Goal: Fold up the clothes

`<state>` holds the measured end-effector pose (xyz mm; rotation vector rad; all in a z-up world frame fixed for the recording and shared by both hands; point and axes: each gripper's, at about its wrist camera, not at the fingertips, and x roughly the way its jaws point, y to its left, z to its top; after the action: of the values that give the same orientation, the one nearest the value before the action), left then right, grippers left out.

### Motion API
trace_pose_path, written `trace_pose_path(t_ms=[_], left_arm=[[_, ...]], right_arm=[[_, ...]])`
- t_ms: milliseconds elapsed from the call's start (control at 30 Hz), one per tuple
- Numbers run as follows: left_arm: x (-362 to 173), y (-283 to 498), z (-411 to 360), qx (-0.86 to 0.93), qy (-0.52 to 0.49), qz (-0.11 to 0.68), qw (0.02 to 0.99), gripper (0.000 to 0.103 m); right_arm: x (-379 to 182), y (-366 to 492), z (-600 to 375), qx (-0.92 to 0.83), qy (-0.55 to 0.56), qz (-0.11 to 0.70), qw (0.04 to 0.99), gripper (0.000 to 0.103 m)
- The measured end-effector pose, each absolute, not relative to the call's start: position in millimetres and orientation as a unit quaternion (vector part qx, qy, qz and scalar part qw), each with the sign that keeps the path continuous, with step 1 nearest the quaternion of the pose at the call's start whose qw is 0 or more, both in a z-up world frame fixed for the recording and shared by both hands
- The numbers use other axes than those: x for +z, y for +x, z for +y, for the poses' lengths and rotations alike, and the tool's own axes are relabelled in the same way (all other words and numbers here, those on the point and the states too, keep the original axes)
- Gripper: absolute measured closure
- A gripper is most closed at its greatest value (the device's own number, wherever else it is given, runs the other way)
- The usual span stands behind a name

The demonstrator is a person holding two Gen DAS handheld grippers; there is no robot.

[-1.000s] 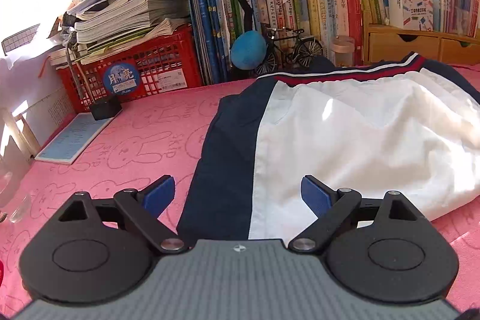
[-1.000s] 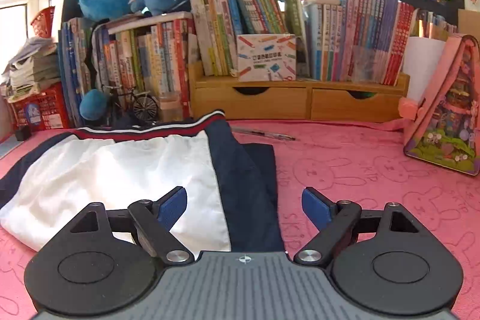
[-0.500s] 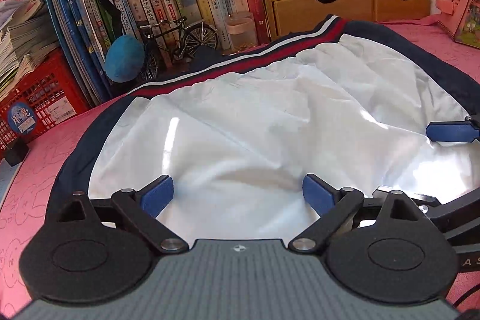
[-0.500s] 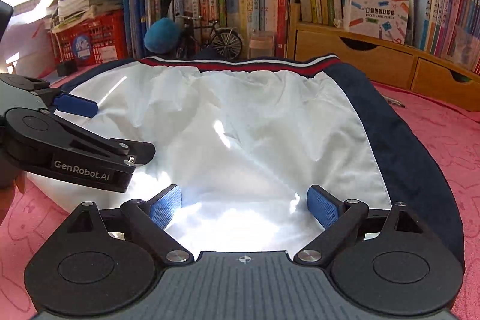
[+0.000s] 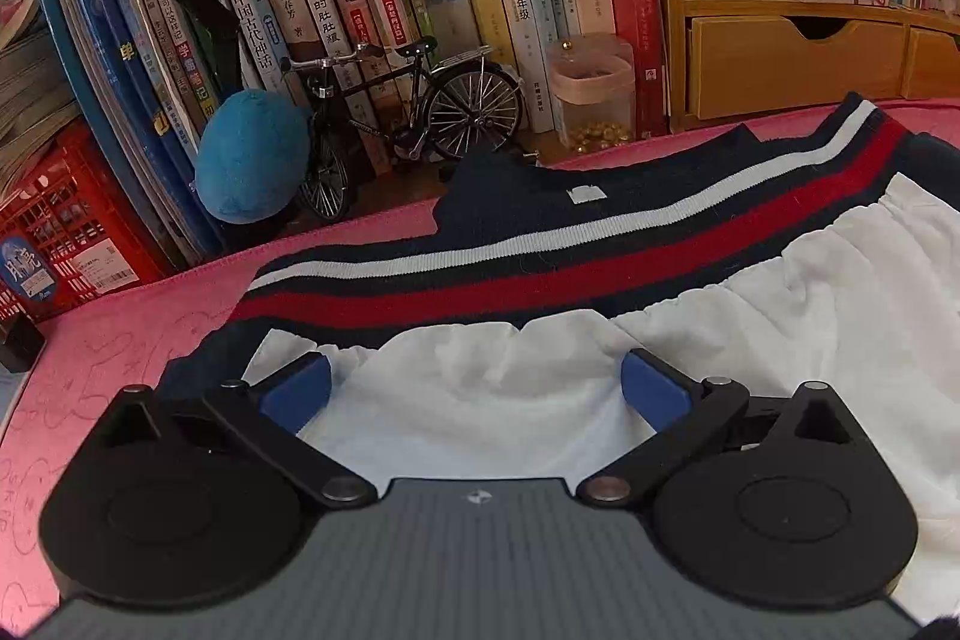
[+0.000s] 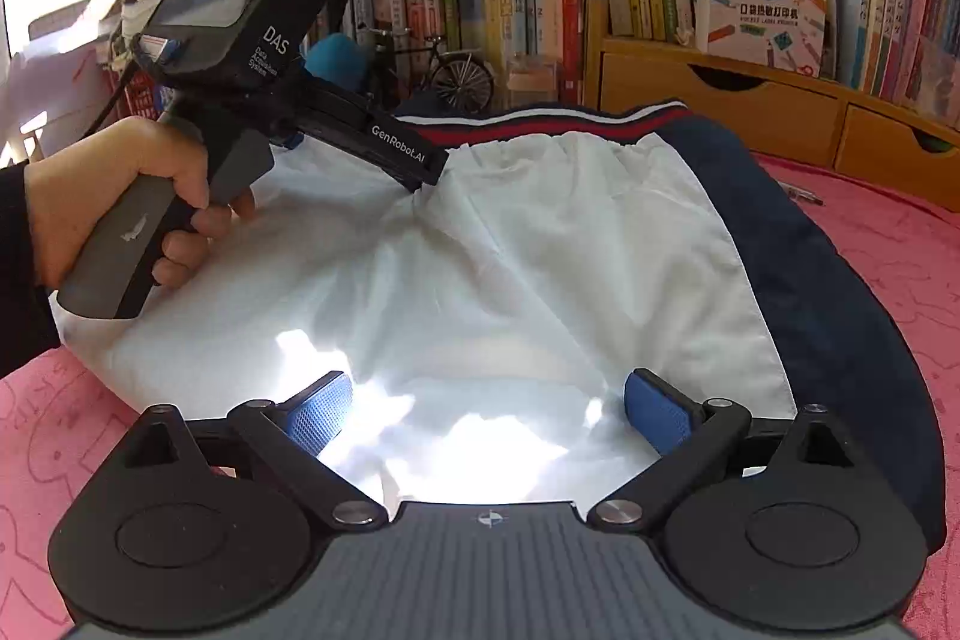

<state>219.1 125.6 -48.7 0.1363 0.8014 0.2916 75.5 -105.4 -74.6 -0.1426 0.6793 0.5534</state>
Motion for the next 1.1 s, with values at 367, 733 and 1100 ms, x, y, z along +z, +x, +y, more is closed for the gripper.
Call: trace_pose_path(t_ms=[367, 733, 1100], left_arm=[[-26.3, 216.8, 140.1, 0.113, 0.029, 0.394, 0.912, 0.006], [-22.0, 88.8, 155.0, 0.04, 0.048, 0.339, 0.939, 0.005], [-43.2, 54.3, 207.4, 0.108, 0.08, 0.324, 0.937, 0.0]], right_arm=[[-76.4, 75.5, -103.6, 0.273, -0.069, 0.333, 0.9, 0.0], [-61.3, 66.3, -94.2, 0.255, -0.099, 0.278, 0.921, 0.001], [-73.2, 159.4, -78.7, 0.269, -0.114, 0.317, 0.902, 0.006]])
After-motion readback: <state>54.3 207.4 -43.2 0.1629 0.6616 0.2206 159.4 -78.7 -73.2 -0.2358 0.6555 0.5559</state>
